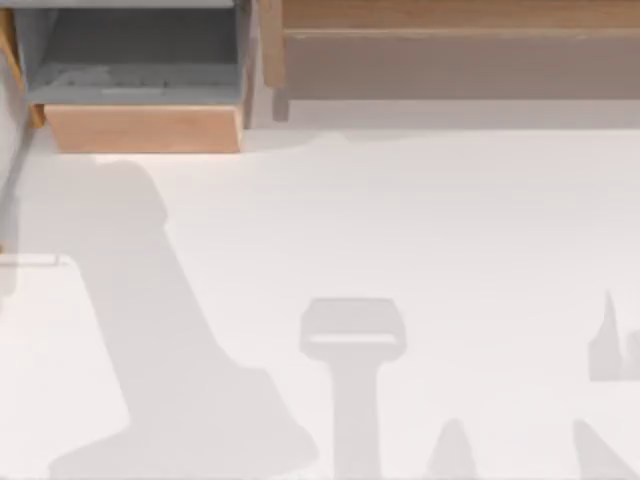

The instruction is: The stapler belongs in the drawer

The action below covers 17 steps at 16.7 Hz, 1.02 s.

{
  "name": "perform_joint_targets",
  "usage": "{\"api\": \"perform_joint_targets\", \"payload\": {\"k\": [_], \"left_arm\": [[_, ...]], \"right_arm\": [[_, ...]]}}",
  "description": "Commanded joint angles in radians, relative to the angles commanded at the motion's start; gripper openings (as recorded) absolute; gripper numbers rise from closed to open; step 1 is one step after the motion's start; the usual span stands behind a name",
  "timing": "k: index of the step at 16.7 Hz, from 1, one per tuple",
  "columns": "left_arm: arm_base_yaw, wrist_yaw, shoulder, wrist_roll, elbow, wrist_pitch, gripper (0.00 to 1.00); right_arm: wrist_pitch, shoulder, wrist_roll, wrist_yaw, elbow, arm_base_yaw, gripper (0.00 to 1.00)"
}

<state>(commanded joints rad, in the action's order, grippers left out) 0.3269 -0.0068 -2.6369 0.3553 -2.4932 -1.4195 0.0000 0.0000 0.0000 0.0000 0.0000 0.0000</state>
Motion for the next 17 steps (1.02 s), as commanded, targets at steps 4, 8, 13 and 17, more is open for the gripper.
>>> {"api": "perform_joint_targets", "payload": {"k": [4,8,13,17], "left_arm": [[0.000,0.000,0.000,0.000,0.000,0.000,0.53],[0.000,0.000,0.000,0.000,0.000,0.000,0.83],[0.000,0.000,0.000,0.000,0.000,0.000,1.00],[0.000,0.000,0.000,0.000,0.000,0.000,1.00]], "right_arm": [[0.000,0.000,0.000,0.000,0.000,0.000,1.00],[0.000,0.000,0.000,0.000,0.000,0.000,1.00],[0.000,0.000,0.000,0.000,0.000,0.000,1.00],[0.000,0.000,0.000,0.000,0.000,0.000,1.00]]}}
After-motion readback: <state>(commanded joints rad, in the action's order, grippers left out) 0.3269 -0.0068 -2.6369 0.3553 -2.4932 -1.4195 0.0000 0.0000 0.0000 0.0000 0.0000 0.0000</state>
